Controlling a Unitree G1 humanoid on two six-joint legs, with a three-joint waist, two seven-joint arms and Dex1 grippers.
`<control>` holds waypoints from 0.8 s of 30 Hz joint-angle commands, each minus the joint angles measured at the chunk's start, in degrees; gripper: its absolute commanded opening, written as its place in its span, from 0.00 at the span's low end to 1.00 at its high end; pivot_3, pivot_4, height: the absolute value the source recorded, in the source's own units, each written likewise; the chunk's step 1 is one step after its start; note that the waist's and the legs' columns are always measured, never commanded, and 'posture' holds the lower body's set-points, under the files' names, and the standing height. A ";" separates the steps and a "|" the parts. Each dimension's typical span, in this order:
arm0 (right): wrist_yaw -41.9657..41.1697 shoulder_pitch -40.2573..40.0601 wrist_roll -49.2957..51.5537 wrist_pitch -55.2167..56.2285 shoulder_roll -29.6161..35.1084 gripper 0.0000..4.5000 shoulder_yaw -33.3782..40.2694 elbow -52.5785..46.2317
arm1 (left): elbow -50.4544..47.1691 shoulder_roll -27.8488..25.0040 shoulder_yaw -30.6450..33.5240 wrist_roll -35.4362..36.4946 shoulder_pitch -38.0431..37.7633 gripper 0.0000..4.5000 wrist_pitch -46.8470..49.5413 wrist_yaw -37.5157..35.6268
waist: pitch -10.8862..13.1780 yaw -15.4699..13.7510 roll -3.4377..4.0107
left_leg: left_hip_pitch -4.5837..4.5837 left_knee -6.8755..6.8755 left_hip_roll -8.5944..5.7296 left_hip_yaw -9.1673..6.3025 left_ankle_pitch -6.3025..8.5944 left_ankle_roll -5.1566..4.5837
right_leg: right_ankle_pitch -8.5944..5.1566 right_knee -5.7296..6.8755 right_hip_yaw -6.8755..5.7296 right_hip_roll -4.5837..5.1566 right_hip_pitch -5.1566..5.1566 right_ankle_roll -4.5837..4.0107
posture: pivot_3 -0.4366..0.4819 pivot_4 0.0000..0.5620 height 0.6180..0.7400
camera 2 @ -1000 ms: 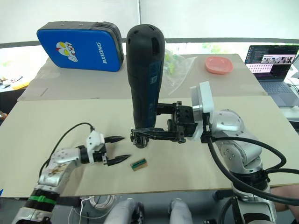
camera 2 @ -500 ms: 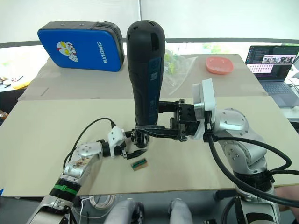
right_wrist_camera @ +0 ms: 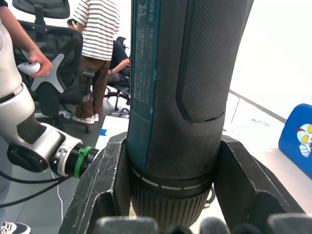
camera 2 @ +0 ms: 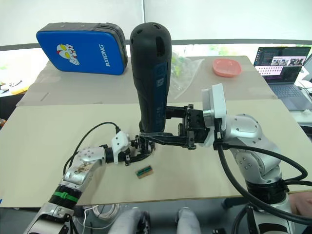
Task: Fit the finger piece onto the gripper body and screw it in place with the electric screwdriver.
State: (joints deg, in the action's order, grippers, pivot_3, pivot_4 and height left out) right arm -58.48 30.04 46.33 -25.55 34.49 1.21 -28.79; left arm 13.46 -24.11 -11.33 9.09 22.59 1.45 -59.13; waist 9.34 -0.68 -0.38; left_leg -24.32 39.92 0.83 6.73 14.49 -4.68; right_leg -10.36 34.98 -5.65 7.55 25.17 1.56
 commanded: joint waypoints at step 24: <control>1.07 -2.18 4.20 -0.58 2.27 0.44 3.31 -4.12 | 17.93 0.26 1.75 -0.93 9.24 1.00 -10.75 -7.70 | 0.00 0.03 -0.02 | -0.10 0.37 0.01 -0.02 0.10 -0.19 | 0.08 0.01 0.00 0.01 -0.08 0.12 | 0.48 0.27 1.00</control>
State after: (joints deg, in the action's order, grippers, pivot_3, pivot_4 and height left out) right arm -57.41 27.61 48.57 -26.96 36.66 2.18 -30.85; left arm 32.22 -22.60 -11.04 8.38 33.13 -8.59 -68.30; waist 9.35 -0.65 -0.40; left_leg -24.42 40.29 0.84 6.70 14.59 -4.87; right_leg -10.28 35.00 -5.65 7.57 25.10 1.68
